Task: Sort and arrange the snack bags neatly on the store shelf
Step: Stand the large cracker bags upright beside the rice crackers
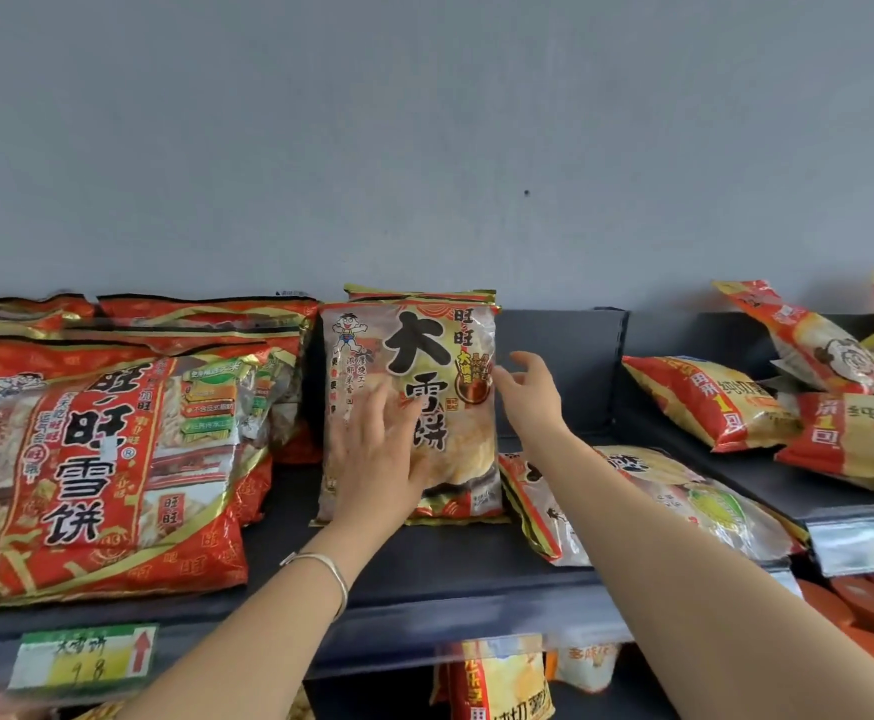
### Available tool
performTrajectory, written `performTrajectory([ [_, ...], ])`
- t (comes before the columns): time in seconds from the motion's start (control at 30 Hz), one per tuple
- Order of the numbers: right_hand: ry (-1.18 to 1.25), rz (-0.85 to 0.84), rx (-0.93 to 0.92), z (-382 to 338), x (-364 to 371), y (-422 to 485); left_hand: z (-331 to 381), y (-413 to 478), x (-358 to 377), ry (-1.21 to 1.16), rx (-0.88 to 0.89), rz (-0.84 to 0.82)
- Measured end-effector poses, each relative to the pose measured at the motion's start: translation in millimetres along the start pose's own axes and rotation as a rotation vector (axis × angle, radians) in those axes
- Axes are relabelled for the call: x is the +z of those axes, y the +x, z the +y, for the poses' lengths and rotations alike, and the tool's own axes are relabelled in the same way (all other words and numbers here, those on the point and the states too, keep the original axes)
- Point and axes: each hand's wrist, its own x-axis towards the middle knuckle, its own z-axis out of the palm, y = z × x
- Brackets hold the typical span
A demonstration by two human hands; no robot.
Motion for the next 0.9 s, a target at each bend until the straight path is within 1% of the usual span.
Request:
performTrajectory([
  [0.07, -0.058, 0.026, -0.018, 3, -15, -3, 14, 5, 2, -0.047, 0.121, 0.035],
  [0.17, -0.154, 0.048, -0.040, 11, -42, -5, 46, 10, 4, -0.146, 0.278, 0.025],
  [0.23, -0.227, 0.054, -0.048, 17, -61, -6, 67, 13, 7, -0.263, 0.328, -0.050],
  [0.27, -0.288, 0.050, -0.054, 21, -72, -6, 78, 14, 8, -0.312, 0.318, -0.111],
  [0.37, -0.604, 0.002, -0.070, 40, -107, -3, 109, 17, 16, -0.338, 0.187, -0.369],
  [0.43, -0.800, -0.059, -0.024, 52, -130, 0, 127, 18, 23, -0.301, 0.106, -0.492],
  [0.5, -0.913, -0.125, 0.049, 63, -152, 2, 140, 18, 29, -0.283, 0.017, -0.529],
  [0.6, -0.961, -0.229, 0.122, 75, -173, 2, 147, 17, 38, -0.286, -0.138, -0.593],
  [0.67, -0.955, -0.287, 0.112, 81, -179, 2, 148, 16, 40, -0.256, -0.204, -0.621],
  [0.77, -0.932, -0.334, 0.107, 89, -181, 2, 153, 11, 36, -0.223, -0.322, -0.600],
  [0.83, -0.962, -0.351, 0.061, 93, -182, 1, 157, 7, 30, -0.146, -0.388, -0.584],
  [0.9, -0.993, -0.354, 0.019, 95, -184, -1, 160, 4, 27, -0.126, -0.449, -0.585],
])
